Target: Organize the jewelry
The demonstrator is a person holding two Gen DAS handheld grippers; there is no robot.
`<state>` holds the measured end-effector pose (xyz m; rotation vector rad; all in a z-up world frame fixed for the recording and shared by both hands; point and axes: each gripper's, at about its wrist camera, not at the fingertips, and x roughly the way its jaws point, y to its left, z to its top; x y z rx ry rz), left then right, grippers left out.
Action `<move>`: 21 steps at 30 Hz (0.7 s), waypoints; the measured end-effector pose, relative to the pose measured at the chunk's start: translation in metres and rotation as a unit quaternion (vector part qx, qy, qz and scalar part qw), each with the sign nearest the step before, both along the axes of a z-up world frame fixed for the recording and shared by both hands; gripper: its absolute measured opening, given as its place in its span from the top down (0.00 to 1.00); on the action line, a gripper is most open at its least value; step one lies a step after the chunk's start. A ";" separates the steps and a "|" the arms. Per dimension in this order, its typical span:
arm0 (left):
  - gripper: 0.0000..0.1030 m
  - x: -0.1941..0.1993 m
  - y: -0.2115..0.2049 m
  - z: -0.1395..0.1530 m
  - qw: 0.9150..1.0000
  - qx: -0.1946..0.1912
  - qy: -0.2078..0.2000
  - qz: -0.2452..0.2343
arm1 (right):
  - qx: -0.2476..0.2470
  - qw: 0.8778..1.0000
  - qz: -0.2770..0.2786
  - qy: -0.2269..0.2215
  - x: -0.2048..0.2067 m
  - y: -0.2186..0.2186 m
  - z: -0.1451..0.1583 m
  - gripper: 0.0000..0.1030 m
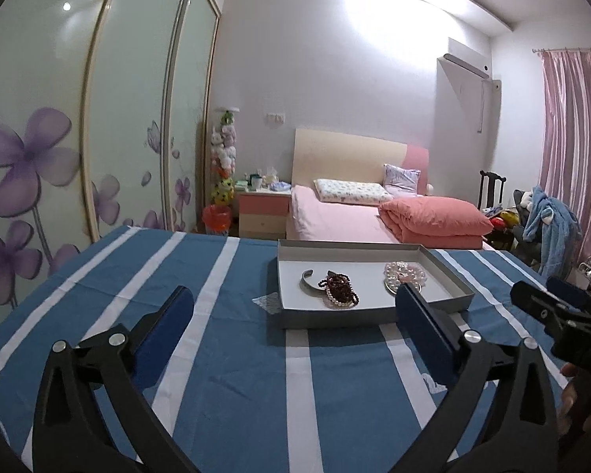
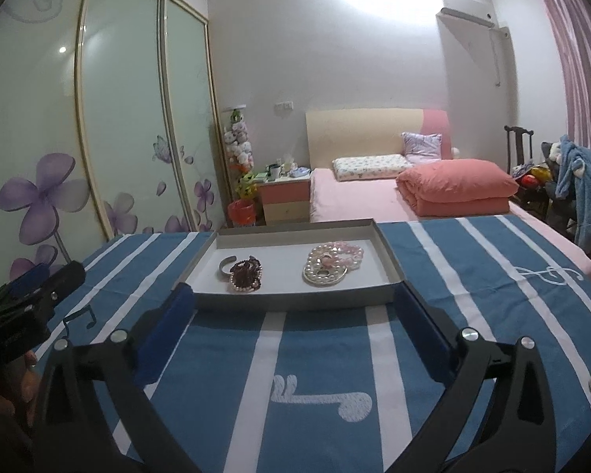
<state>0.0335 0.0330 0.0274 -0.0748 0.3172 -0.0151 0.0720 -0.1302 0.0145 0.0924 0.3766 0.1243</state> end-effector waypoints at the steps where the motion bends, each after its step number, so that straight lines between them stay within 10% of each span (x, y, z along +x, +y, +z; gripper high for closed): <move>1: 0.02 -0.003 0.000 -0.001 1.000 0.004 -0.002 0.001 | 0.000 1.000 -0.001 -0.002 -0.004 0.000 0.000 0.04; 21: 0.02 -0.033 -0.016 -0.019 1.000 0.020 -0.004 0.003 | -0.010 1.000 -0.004 -0.022 -0.037 -0.002 -0.017 0.04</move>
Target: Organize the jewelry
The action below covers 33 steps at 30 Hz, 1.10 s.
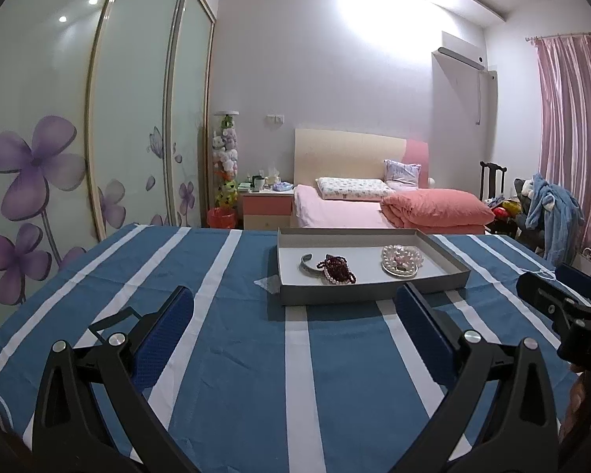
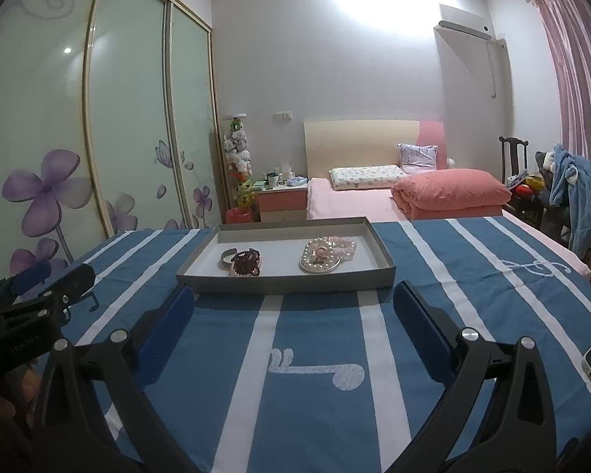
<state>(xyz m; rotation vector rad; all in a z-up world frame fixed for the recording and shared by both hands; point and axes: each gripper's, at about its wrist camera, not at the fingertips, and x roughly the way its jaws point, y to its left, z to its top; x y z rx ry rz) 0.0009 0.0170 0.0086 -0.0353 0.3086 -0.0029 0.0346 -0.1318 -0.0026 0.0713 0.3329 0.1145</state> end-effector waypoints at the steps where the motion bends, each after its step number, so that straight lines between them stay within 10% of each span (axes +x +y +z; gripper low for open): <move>1: 0.02 -0.001 0.000 0.001 1.000 -0.001 -0.001 0.000 | 0.001 1.000 -0.001 -0.001 -0.001 -0.001 0.000 0.04; 33: 0.02 0.000 -0.007 0.000 1.000 -0.003 0.008 -0.004 | 0.002 1.000 -0.006 0.003 0.000 -0.001 0.001 0.04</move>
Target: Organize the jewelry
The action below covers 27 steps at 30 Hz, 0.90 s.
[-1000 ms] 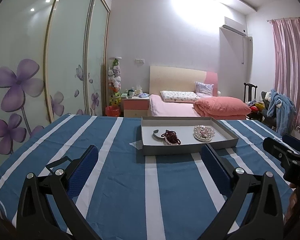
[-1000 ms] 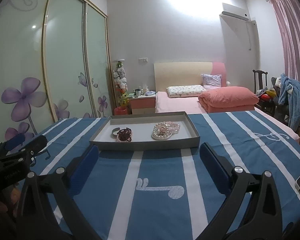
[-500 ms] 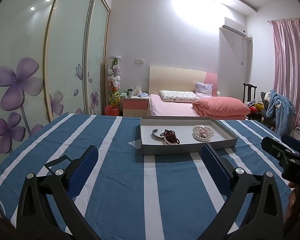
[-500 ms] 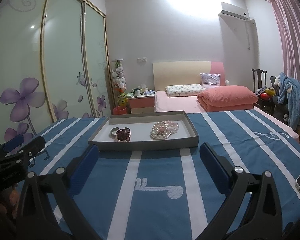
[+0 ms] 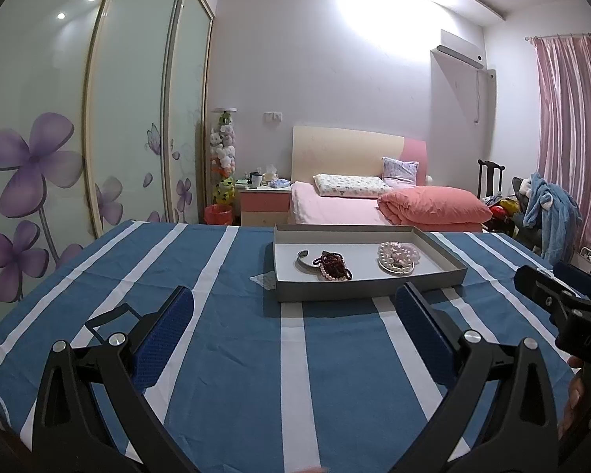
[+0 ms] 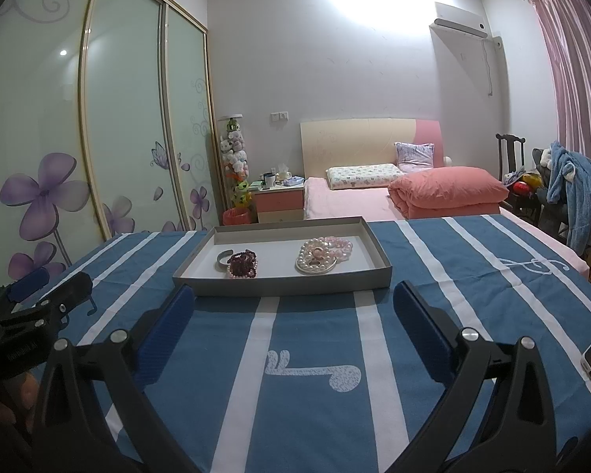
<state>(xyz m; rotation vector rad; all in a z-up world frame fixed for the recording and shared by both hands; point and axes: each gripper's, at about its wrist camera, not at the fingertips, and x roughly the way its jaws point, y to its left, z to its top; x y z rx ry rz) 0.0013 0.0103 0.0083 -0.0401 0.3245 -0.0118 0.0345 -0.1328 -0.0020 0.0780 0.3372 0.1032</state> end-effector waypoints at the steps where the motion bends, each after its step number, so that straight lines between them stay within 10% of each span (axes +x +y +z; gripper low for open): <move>1: 0.02 0.000 0.000 0.000 1.000 0.000 0.001 -0.001 | 0.000 1.000 0.000 0.000 0.000 0.000 0.000 0.04; 27: 0.02 0.003 0.001 -0.001 1.000 0.001 0.005 0.001 | 0.001 1.000 0.000 0.004 0.001 0.000 -0.001 0.04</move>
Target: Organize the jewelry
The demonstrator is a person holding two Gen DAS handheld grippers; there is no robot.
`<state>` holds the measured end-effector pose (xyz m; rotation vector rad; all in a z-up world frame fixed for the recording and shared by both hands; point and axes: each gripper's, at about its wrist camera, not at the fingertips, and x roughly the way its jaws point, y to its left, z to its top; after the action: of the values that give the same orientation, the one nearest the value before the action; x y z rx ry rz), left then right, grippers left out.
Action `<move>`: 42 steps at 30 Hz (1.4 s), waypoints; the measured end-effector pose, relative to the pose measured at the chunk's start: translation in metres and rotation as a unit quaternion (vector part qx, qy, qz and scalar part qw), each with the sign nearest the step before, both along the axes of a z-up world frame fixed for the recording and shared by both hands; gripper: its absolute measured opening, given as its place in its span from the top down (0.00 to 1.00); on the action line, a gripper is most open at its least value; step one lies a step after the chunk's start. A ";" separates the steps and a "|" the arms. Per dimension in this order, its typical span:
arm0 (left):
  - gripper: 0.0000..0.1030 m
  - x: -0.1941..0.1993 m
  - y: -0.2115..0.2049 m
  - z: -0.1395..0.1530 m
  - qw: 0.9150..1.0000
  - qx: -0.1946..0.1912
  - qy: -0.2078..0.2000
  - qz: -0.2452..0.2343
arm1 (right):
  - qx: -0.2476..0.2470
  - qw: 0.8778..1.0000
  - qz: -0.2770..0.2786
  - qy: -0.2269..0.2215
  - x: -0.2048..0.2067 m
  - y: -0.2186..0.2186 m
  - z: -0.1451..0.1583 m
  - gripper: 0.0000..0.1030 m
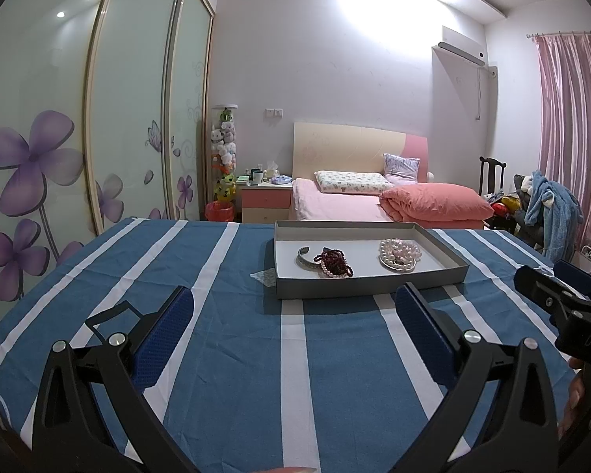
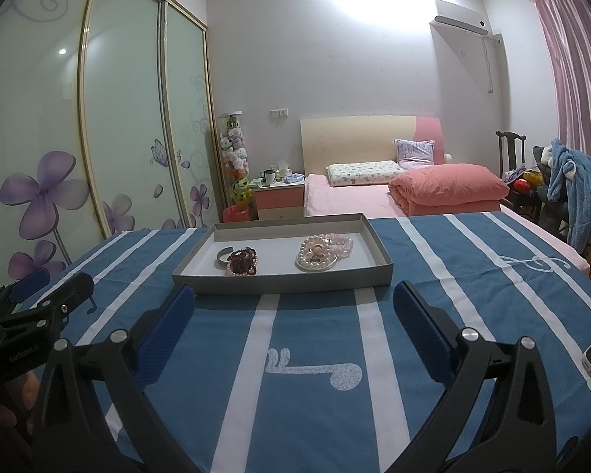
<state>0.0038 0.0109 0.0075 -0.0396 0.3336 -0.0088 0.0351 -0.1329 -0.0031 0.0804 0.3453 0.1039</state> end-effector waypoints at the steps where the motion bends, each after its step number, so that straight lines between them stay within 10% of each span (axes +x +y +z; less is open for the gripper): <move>1: 0.02 0.000 0.000 0.000 1.000 0.000 0.000 0.000 | 0.000 1.000 0.000 0.000 0.000 0.000 -0.001 0.04; 42: 0.02 -0.001 -0.001 -0.005 1.000 0.003 0.002 0.001 | 0.001 1.000 0.001 0.004 0.001 0.004 -0.007 0.04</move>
<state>0.0030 0.0100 0.0024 -0.0338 0.3373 -0.0054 0.0359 -0.1290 -0.0104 0.0828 0.3533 0.1060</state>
